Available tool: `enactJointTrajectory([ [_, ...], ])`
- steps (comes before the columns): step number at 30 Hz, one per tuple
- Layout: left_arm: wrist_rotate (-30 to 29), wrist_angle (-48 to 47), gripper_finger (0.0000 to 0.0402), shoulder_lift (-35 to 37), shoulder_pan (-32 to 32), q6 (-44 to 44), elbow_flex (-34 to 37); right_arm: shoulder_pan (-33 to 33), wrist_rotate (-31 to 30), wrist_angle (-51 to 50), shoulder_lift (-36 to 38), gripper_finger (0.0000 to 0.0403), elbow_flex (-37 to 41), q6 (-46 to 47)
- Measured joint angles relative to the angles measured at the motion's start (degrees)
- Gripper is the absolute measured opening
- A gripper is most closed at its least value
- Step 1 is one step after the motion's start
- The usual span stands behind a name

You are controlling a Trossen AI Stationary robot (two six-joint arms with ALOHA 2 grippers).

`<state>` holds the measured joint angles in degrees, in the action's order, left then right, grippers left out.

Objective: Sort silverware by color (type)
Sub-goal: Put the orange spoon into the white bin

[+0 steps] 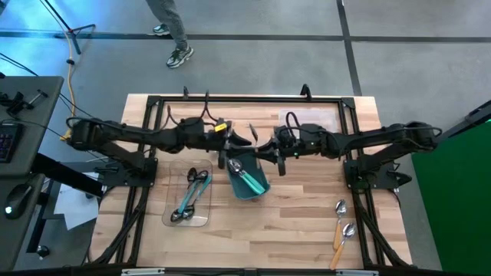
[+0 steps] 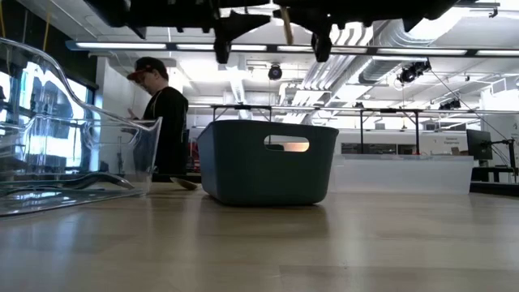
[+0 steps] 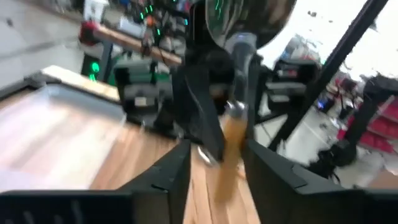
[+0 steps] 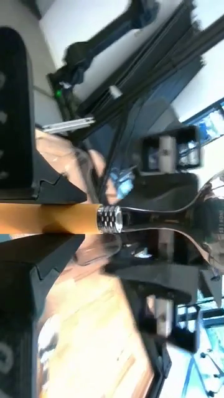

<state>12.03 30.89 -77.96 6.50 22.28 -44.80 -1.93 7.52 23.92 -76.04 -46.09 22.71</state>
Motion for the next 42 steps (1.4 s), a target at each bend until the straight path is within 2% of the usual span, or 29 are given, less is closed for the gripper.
enactJointTrajectory([
  [4,5.26,-11.88,0.0163,6.52,2.08,-2.16,0.0,-1.43,-0.21,-8.59,5.37,0.0039,0.0,-2.85],
  [8,6.05,-20.37,0.0168,13.29,2.97,-4.29,0.64,-2.38,-0.75,-18.07,12.06,0.0039,-0.02,-4.85],
  [11,4.38,-19.77,0.0165,18.84,2.91,-4.5,4.05,-2.54,-2.54,-24.92,16.68,0.0039,0.06,-5.83],
  [14,0.2,-16.3,0.0158,24.33,2.66,-2.41,9.58,-2.2,-4.76,-30.46,20.23,0.0039,0.09,-6.24],
  [20,-7.03,-4.37,0.0139,32.56,1.2,2.28,20.51,-1.66,-7.14,-33.63,22.46,0.0039,0.1,-8.12],
  [26,-9.39,-2.59,0.0107,34.77,0.36,2.82,23.12,-2.6,-7.05,-30.23,20.42,0.0039,0.15,-10.15],
  [33,-9.84,-2.7,0.0009,34.48,0.22,0.83,23.12,-2.91,-4.48,-25.83,17.59,0.0039,0.15,-9.69],
  [39,-9.79,-2.75,0.0002,34.48,0.22,1.49,23.12,-3.76,-4.19,-27.0,17.47,0.0039,-0.29,-6.21],
  [42,-9.79,-2.72,0.0001,34.48,0.22,1.49,23.12,-7.57,-4.63,-35.01,17.32,0.0039,-4.51,-4.62],
])
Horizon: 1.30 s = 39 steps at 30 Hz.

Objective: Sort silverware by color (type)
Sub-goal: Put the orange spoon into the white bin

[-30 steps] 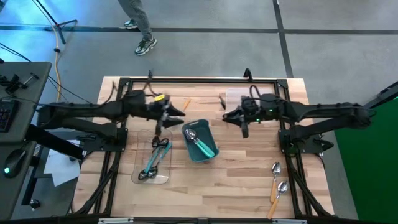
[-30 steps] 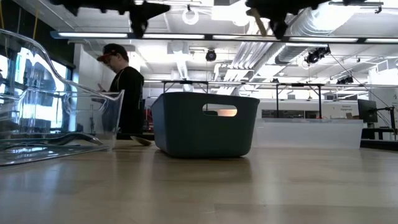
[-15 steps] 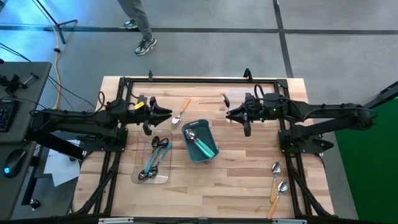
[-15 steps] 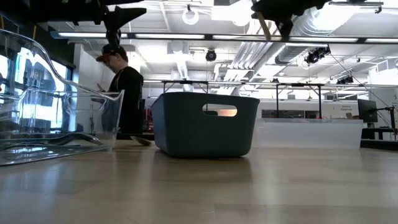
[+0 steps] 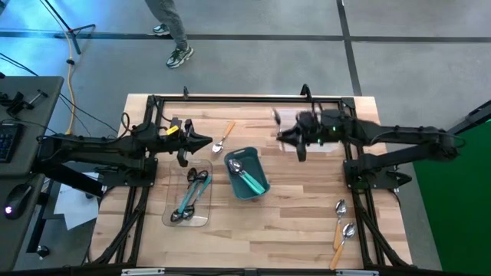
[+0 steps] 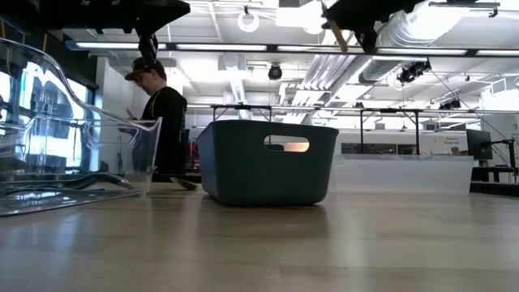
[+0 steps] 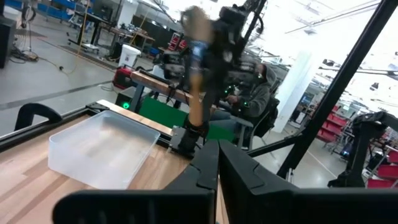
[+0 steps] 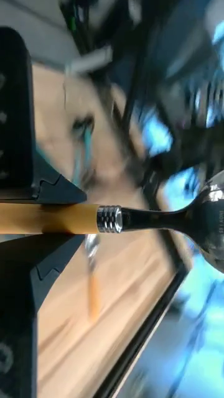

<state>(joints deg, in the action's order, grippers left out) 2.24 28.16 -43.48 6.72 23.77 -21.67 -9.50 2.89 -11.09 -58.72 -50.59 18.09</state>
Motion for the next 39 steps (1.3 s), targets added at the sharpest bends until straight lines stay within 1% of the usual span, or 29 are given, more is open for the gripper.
enactJointTrajectory([
  [2,0.0,0.0,0.0001,0.0,0.0,0.0,0.0,-3.39,-1.11,-9.88,-1.01,0.0039,-4.12,-0.15],
  [4,0.0,0.0,0.0001,0.0,0.0,0.02,0.0,-6.92,-3.47,-19.69,-2.9,0.0039,-8.25,-0.14],
  [6,0.02,0.0,0.0,0.0,0.0,0.03,0.0,-11.04,-3.89,-27.92,-5.22,0.0039,-12.29,-0.54],
  [8,0.02,0.0,0.0,0.0,0.0,0.04,0.0,-14.87,-3.69,-35.5,-7.93,0.0039,-14.68,-2.93],
  [10,0.02,0.0,0.0,0.0,0.0,0.05,0.0,-17.87,-3.46,-40.84,-10.85,0.0039,-15.1,-6.94],
  [16,-0.01,-0.02,0.0,0.0,0.0,-0.28,0.0,-24.67,-3.11,-49.47,-20.17,0.0039,-13.1,-19.32],
  [20,-0.02,-0.02,0.0,0.0,0.0,-0.31,0.0,-26.83,-2.84,-51.02,-25.57,0.0039,-12.01,-22.12],
  [25,-0.37,-0.02,0.0,0.0,0.0,-0.33,0.0,-27.78,-0.41,-45.92,-30.49,0.0039,-10.51,-23.5],
  [33,-1.4,-0.04,0.0,0.0,0.0,-0.35,0.0,-27.78,-0.85,-38.52,-38.47,0.0039,-10.4,-22.41],
  [39,-1.4,-0.04,0.0,0.0,0.0,-0.35,0.0,-27.78,-1.29,-37.68,-43.21,0.0039,-10.4,-19.92],
])
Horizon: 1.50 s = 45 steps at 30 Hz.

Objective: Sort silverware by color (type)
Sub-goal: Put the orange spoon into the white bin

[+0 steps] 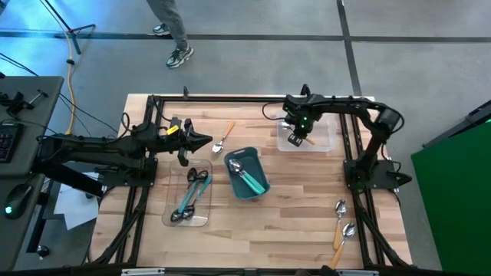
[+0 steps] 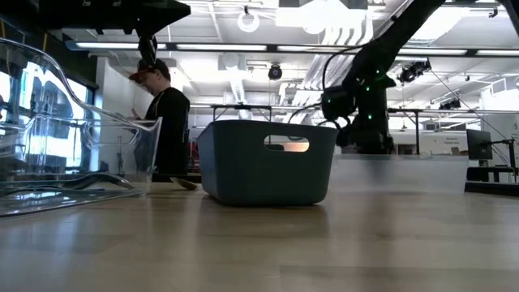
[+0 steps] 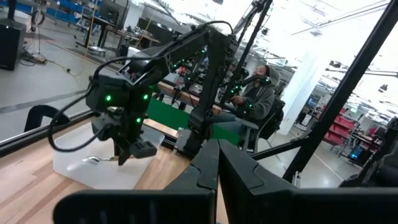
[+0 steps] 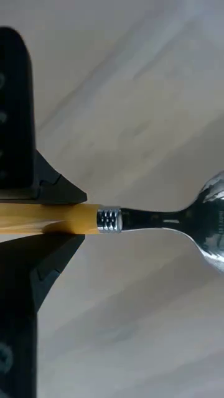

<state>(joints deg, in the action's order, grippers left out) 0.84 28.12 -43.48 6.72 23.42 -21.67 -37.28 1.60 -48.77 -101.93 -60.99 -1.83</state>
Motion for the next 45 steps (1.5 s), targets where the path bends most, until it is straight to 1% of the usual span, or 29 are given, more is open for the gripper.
enactJointTrajectory([
  [7,-0.04,0.0,0.0,0.0,0.0,0.0,0.0,0.0,-0.73,0.26,-1.23,0.0043,0.0,1.86],
  [13,-0.14,-0.02,0.0,0.0,0.0,0.0,0.0,0.02,-1.75,0.62,-1.23,0.0124,0.0,1.55],
  [16,-0.31,-0.02,0.0,0.0,0.0,-0.04,0.0,-0.02,-1.79,0.76,-1.23,0.0152,0.0,1.54],
  [18,-0.31,-0.02,0.0,0.0,0.0,-0.04,0.0,0.0,-1.77,0.9,-1.23,0.0164,0.0,1.46],
  [23,-0.31,-0.02,0.0,0.0,-0.02,-0.06,0.0,0.0,-1.6,0.87,-1.22,0.0175,0.0,0.84],
  [27,-0.31,-0.02,0.0,0.0,0.0,-0.04,0.0,0.02,1.49,-0.96,0.38,0.0175,0.0,-2.21],
  [32,-0.31,-0.04,0.0,0.0,0.0,-0.93,0.0,0.02,1.87,-5.63,5.74,0.0176,0.0,-4.97],
  [38,-0.31,-0.06,0.0,0.0,0.0,-1.07,0.0,0.02,1.86,-5.51,16.84,0.0177,0.0,-4.38],
  [40,-0.31,-0.04,0.0,0.0,0.0,-1.07,0.0,0.19,2.09,-4.67,21.06,0.0177,0.0,-3.54],
  [42,-0.31,-0.07,0.0,0.0,0.0,-1.07,0.0,0.56,3.78,-1.74,25.77,0.0177,1.16,-1.96],
  [45,-0.3,-0.07,0.0,0.0,0.0,-1.07,0.0,1.87,7.74,4.58,33.83,0.0177,6.57,3.07],
])
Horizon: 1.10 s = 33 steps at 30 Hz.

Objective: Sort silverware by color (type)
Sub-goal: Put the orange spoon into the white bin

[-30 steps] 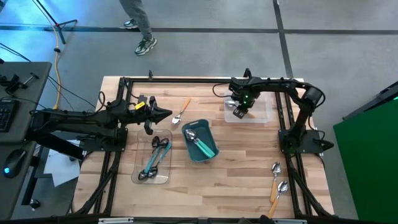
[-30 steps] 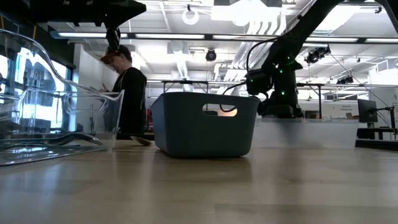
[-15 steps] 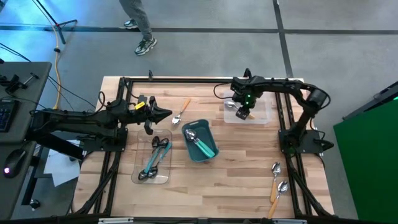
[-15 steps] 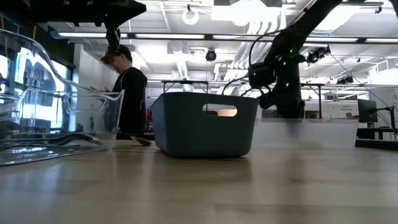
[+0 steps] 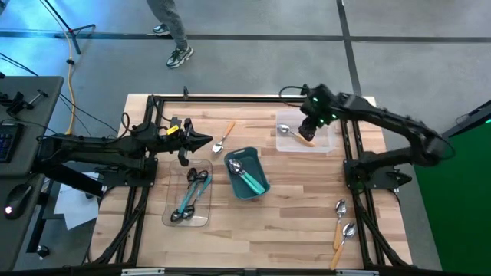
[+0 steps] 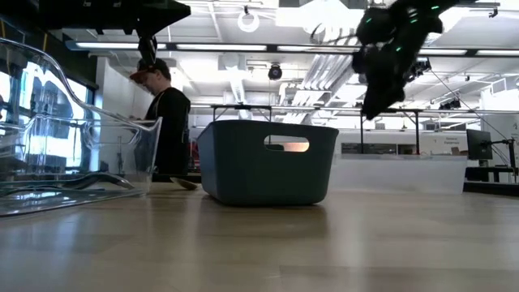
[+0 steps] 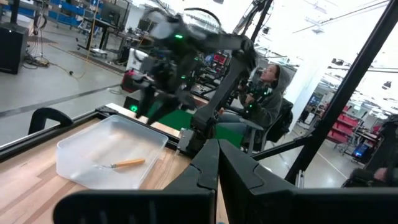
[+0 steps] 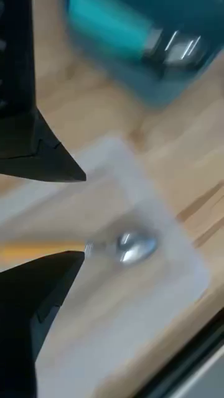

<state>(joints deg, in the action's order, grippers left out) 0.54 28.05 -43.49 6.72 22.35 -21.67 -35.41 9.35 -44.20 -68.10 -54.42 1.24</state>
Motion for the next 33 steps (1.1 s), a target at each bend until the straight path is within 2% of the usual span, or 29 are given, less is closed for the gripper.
enactJointTrajectory([
  [3,0.02,-0.01,0.0,-0.02,0.0,0.0,0.0,3.07,3.23,8.6,8.49,0.0177,7.49,9.15],
  [8,-0.52,0.0,0.0,-0.02,0.02,0.0,0.0,11.48,5.48,30.06,19.78,0.0177,19.19,22.6],
  [11,-1.14,0.0,0.0,0.0,0.02,0.0,0.0,15.8,5.44,43.27,22.71,0.0177,23.02,25.77],
  [14,-1.25,0.0,0.0,-0.01,0.04,0.0,0.0,18.89,5.26,51.51,23.1,0.0177,24.4,25.47],
  [24,-1.25,0.01,0.0,-0.01,0.04,0.05,0.0,23.15,5.16,53.96,21.22,0.0166,24.4,15.94],
  [28,-1.25,0.02,0.0,-0.02,0.04,0.09,0.0,23.59,5.18,54.04,21.17,0.0122,24.4,14.77],
  [33,-1.25,0.02,0.0,-0.01,0.04,0.09,0.0,23.57,5.18,54.44,21.23,0.0029,24.4,14.75],
])
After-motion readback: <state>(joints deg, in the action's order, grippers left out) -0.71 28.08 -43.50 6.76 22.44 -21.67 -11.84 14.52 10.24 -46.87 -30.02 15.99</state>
